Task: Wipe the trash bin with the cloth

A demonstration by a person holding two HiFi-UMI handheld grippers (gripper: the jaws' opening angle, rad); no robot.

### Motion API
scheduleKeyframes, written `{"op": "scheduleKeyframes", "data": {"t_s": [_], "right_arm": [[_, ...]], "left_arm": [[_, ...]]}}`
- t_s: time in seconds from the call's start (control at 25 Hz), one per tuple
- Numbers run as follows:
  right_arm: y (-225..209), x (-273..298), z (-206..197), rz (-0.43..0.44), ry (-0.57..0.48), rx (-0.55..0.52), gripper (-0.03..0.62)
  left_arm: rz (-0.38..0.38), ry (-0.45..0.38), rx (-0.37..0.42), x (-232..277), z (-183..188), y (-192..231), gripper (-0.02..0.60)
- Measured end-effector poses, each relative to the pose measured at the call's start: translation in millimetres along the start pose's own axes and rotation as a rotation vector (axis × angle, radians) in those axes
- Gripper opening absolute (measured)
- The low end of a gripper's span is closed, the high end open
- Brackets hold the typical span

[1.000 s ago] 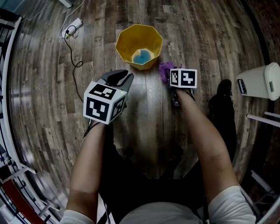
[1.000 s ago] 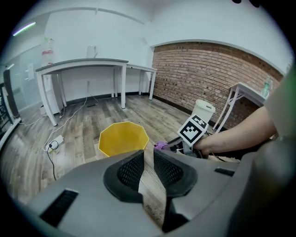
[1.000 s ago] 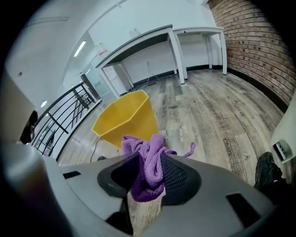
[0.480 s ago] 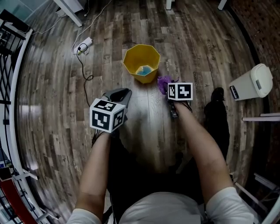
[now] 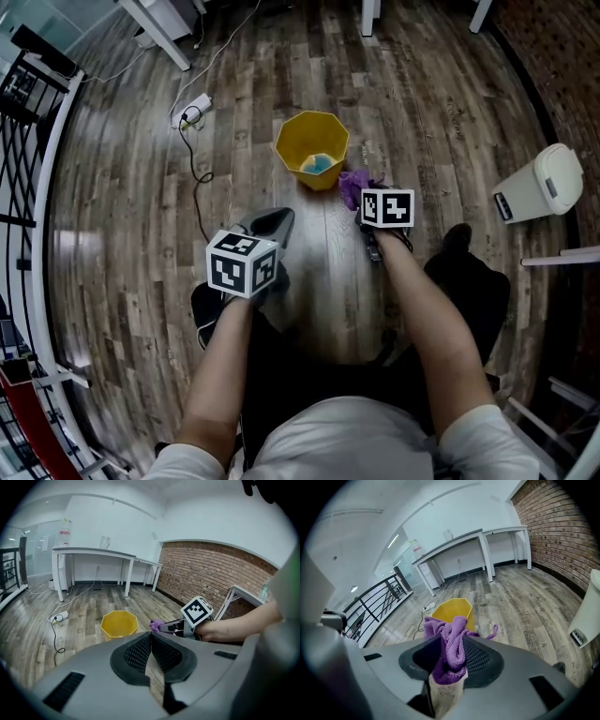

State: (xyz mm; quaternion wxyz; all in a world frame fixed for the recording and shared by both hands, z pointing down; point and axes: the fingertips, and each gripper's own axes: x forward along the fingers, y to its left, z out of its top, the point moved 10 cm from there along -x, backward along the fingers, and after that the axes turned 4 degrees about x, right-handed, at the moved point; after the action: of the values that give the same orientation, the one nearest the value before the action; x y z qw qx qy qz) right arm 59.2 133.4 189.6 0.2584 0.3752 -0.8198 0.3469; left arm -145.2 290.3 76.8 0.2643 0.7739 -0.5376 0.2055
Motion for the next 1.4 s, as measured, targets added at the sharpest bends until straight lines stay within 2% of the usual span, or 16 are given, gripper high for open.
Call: {"op": "scheduleKeyframes", "data": {"t_s": [0.2,0.48,0.76,0.96,1.4], "right_arm": [[1.3,-6.9,9.8,0.002,-0.018,0.012,0.141],[13.2,-21.7,31.1,0.034,-0.061,0.002,0.141],[27.4,-29.7,48.9,0.096,-0.099,0.010,0.141],[28.7,-33.4,55.6,0.071,-0.098,-0.007,0.141],[42.6,-70.3,70.8,0.099,-0.168,-0.020,0.141]], "left_arm": [[-0.015,0.004,-0.007,2.3,6.7,-1.8,0.005],[-0.011,-0.034,-0.038,-7.5,15.2,-1.9,0.005],[-0.014,-0.061,-0.044,-16.9,20.4,-7.1,0.005],[-0.025,-0.062,-0.044,-13.4,21.9,-6.8,0.005],[-0.035,-0.098,-0.047,-19.7,37.8,-7.4,0.005]]}}
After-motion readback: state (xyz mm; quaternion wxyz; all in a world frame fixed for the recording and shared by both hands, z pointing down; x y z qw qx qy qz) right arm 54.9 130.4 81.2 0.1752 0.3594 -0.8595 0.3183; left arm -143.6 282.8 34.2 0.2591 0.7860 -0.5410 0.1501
